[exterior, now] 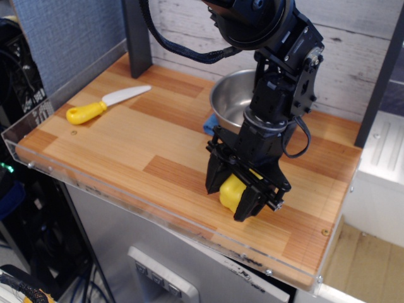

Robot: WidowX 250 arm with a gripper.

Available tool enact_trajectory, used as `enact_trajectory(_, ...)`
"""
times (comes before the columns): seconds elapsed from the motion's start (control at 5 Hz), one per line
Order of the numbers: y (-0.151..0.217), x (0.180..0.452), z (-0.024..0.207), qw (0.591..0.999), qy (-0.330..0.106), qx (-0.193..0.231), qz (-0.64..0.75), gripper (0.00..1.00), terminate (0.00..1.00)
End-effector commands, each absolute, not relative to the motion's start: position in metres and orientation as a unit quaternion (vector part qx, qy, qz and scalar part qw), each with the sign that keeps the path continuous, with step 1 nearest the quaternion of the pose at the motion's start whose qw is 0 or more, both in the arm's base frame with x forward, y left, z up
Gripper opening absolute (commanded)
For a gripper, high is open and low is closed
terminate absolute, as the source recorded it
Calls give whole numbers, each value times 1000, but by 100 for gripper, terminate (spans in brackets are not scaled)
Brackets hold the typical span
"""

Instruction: Pick up the yellow bell pepper and place it on the left of the pot

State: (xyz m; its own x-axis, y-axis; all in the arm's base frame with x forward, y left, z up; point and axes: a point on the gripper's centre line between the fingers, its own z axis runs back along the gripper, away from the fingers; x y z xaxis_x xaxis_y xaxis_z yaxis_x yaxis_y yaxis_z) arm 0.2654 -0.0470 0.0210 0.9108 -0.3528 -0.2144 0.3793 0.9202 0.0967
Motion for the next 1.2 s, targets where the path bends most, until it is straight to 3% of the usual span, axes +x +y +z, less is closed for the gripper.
enact_trajectory(0.0, -45, 268, 95, 975, -37, 50, -212, 0, 0)
enact_trajectory(0.2, -25, 279, 144, 985, -79, 0, -156, 0, 0)
enact_trajectory(0.4, 20, 312, 181, 995, -72, 0, -74, 0, 0)
enact_trajectory(0.6, 72, 342, 170, 999, -46, 25, 5, 0, 0)
enact_trajectory(0.8, 106, 355, 159, 998, -17, 55, 33, 0, 0)
enact_trajectory(1.0, 124, 350, 140, 997, 24, 64, 48, 0, 0)
